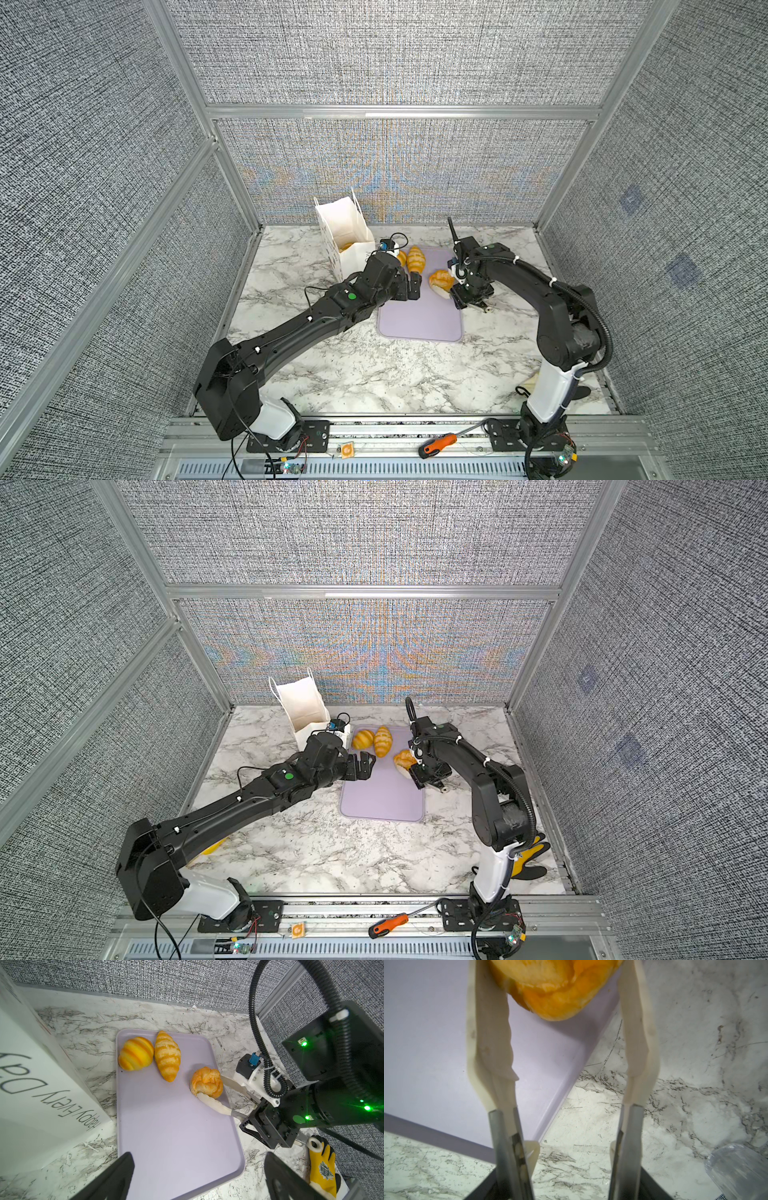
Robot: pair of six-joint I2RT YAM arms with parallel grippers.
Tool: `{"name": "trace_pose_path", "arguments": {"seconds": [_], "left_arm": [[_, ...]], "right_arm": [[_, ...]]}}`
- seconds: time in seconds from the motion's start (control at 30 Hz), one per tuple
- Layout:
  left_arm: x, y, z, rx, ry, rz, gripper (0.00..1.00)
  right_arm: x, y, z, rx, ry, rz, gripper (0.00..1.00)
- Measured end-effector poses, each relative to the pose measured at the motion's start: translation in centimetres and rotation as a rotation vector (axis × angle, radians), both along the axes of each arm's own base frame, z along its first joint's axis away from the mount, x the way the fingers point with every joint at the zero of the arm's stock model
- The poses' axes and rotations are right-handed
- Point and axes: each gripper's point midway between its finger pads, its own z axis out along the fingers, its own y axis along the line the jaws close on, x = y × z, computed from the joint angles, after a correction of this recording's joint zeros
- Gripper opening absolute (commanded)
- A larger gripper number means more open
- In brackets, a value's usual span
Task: Place the fake bread into the paper bag
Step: 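Close the tongs around the twisted bun with the right gripper, then lift the twisted bun in the tongs toward the bag while left gripper raises bag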
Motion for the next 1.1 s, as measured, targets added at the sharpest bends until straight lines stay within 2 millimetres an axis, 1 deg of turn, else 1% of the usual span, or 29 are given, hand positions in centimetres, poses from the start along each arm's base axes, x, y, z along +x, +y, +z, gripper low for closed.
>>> {"name": "trace_pose_path", "arguments": {"seconds": [0.17, 0.3, 0.67, 0.93, 1.1], "left_arm": [[-0.4, 0.1, 0.0, 0.0, 0.0, -0.014, 0.99], [-0.7, 0.2, 0.2, 0.001, -0.003, -0.027, 0.99], [-1.6, 1.1, 0.2, 0.018, -0.008, -0.041, 0.99], [-1.6, 1.3, 0.3, 0.017, -0.012, -0.038, 0.99], [-1.6, 1.3, 0.4, 0.018, -0.015, -0.033, 0.99]], "right_arm": [[0.4, 0.4, 0.7, 0.008, -0.036, -0.012, 0.74], [0.6, 0.7, 0.5, 0.013, -0.044, -0.018, 0.76], [1.4, 1.0, -0.5, -0.01, -0.043, -0.021, 0.79], [2.1, 1.7, -1.6, -0.021, -0.027, -0.01, 0.79], [2.6, 2.0, -1.9, -0.022, -0.025, -0.006, 0.78]]}}
